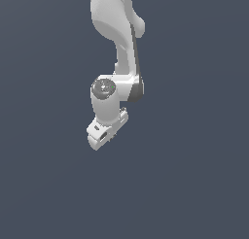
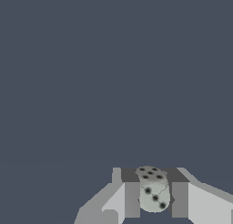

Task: Pick up the object and move it to a goal position.

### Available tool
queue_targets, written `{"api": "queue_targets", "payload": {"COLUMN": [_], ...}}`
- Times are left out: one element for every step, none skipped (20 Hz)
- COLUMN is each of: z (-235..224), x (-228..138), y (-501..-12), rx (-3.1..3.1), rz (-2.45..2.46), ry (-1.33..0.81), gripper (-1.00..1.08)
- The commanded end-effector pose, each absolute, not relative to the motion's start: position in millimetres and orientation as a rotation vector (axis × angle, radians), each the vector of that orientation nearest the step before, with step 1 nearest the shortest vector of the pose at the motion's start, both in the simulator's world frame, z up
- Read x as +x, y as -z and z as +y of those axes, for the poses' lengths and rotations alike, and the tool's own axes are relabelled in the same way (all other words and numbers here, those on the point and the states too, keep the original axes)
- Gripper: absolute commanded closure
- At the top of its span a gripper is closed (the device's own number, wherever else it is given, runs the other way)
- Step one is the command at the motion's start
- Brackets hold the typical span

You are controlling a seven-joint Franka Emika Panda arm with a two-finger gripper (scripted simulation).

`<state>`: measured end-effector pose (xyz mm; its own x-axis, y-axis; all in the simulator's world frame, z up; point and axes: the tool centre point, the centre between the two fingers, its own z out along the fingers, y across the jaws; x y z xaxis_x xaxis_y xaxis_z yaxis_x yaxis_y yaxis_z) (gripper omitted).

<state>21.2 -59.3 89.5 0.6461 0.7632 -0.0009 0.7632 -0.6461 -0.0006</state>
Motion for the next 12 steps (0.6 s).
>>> {"api": "queue_targets", "payload": {"z": [-56,-55,-53,-52,-51,-49,-48,-46,-45,-44,-42,-41], "x": [26,28,30,32,34,36,38,40,42,44,46,49], "y": [-116,-127,-138,-150,-162,-173,-185,-196,-207,-218,-229,-240], "rx": [-2.850,-2.850,-2.850,-2.850,-2.850,-2.849,-2.849,-2.849,-2.849,-2.849,-2.848,-2.848], "rz": [-1.322,-1.322,-1.322,-1.322,-1.322,-1.323,-1.323,-1.323,-1.323,-1.323,-1.323,-1.323], "ry": [-0.001,-0.001,-0.001,-0.001,-0.001,0.000,0.000,0.000,0.000,0.000,0.000,0.000], "gripper": [1.08,1.08,1.08,1.08,1.08,1.08,1.08,1.08,1.08,1.08,1.08,1.08]}}
